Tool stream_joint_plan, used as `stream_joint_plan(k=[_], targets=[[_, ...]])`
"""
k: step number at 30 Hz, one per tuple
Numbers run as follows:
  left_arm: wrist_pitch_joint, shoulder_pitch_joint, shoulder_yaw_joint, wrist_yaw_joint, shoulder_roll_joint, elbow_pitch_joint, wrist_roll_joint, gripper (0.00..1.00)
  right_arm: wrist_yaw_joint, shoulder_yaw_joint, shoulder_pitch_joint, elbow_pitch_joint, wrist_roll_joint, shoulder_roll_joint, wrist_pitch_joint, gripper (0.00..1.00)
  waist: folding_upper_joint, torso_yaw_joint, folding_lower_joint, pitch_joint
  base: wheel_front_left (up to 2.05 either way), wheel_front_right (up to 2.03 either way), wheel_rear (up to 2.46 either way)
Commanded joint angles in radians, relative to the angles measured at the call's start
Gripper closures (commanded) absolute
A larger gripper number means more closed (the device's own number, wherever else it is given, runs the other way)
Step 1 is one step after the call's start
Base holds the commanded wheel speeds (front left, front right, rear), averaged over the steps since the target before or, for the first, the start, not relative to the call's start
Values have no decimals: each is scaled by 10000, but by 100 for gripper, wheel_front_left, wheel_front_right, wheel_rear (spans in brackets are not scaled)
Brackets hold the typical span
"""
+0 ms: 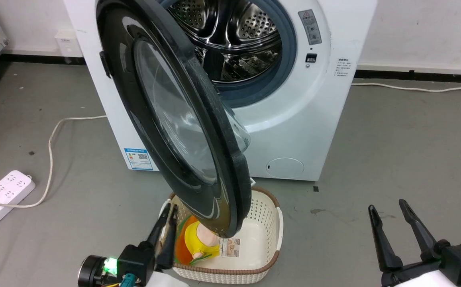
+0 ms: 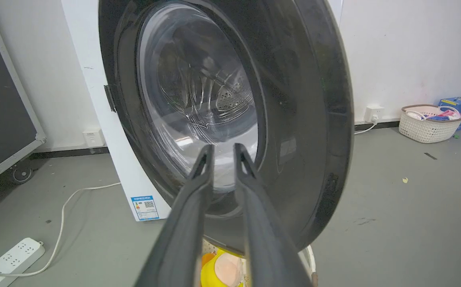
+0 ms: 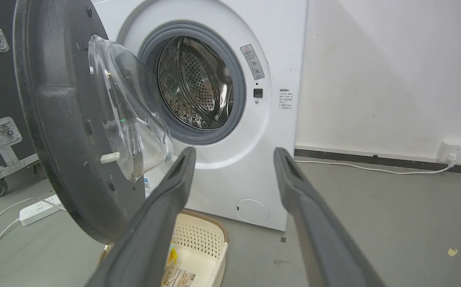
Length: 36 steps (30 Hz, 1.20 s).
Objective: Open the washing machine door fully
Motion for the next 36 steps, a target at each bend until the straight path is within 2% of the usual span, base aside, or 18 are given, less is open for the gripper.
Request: stream_joint_plan(k=[1,6,13,18,22,32,36], targets=[[-53,92,37,-30,12,-29,3,100,10,-50,70,-74,-22,44,-45,0,0,-52,0,29,0,0,0],[-53,-115,383,-33,-96,-667,-338,100,10,-101,19,-146,1,66,-46,0,0,-220,0,88,0,0,0],[-53,-1442,1032,142,-255,-2624,-842,100,10,-81,-48,-161,25,11,-46,0,0,-411,0,153,0,0,0],[-53,-2753,703,328,-291,-3103,-1396,100,10,-18,-78,-105,30,1,-47,0,0,-530,0,140,0,0,0],[-53,-3519,-308,492,-295,-2538,-1886,100,10,89,-79,-21,15,50,-47,0,0,-644,0,124,0,0,0],[575,-4081,-3169,541,-297,360,-2716,100,10,129,-41,112,58,132,-47,0,0,-844,0,211,0,0,0],[660,-4173,-3865,632,-297,1631,-3202,100,10,139,-115,116,62,142,-47,0,0,-885,0,324,0,0,0]])
